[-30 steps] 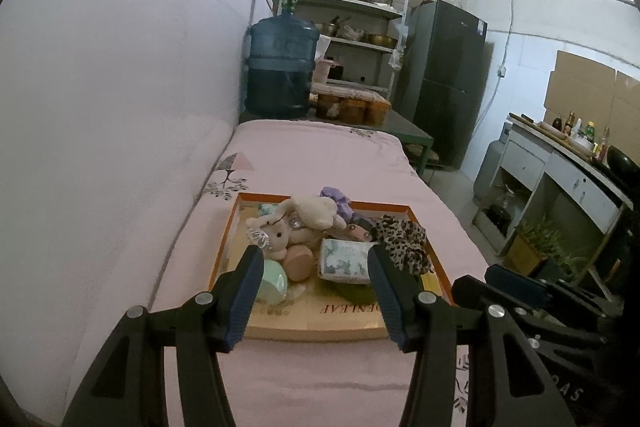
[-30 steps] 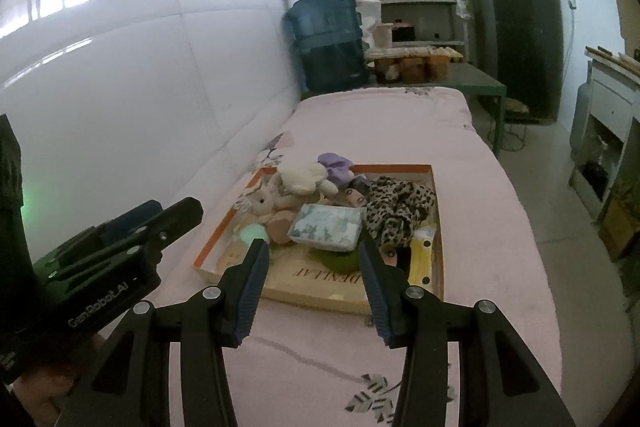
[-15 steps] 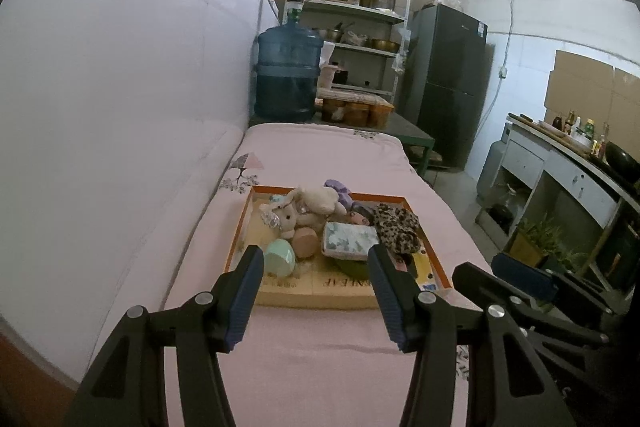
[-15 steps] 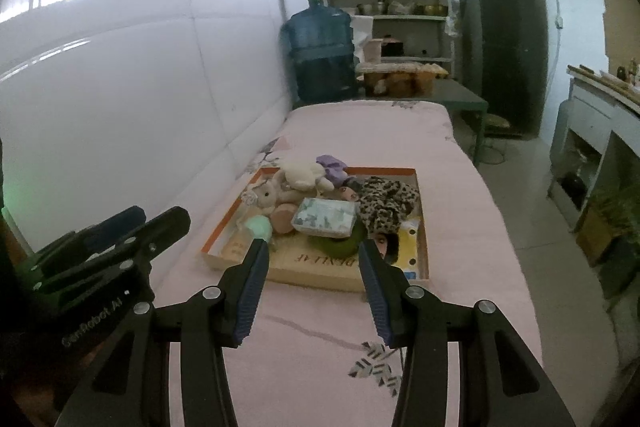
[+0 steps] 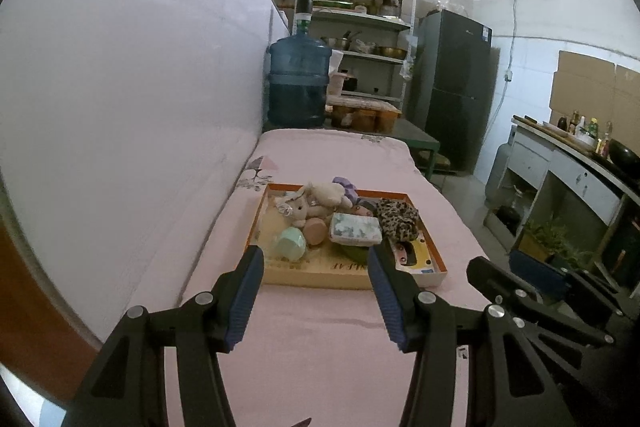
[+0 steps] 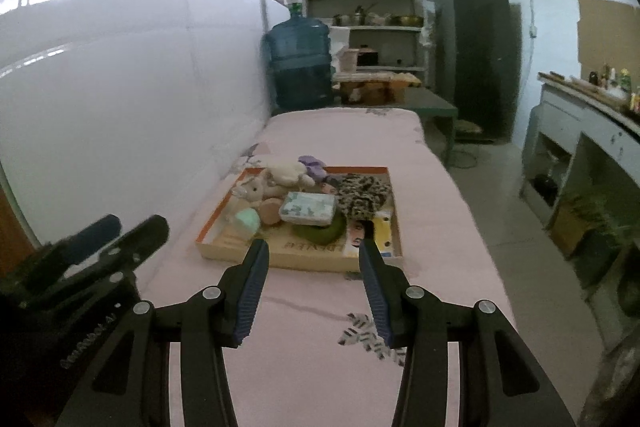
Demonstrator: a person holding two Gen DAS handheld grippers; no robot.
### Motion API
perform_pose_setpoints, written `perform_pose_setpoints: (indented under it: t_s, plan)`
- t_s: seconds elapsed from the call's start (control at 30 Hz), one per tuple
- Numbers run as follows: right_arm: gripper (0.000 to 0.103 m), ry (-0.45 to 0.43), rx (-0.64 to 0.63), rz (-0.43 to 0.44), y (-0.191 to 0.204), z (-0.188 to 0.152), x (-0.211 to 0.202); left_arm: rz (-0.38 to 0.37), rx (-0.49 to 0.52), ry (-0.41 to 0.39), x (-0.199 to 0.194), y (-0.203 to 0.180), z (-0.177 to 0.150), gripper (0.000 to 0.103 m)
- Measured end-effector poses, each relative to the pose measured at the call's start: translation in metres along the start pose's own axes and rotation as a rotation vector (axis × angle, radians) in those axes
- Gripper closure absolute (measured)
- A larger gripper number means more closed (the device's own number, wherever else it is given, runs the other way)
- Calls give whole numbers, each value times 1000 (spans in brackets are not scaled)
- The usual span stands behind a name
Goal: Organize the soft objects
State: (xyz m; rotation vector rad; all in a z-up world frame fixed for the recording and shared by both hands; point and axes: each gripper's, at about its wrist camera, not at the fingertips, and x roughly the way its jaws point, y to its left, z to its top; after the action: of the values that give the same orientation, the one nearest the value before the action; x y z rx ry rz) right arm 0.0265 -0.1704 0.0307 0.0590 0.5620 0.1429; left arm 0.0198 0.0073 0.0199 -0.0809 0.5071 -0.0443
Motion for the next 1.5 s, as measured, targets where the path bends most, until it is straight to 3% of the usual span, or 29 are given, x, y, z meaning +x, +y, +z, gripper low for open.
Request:
perform_pose_setpoints:
  t_s: [0.4,1.5]
  plan:
    - [54,9,17,-29,8,-11,-15,45,-11,9,-15,9,-9,49]
    - [54,19,30,-9,12,-13,-15,46,-1,15,-20,10,-14,49]
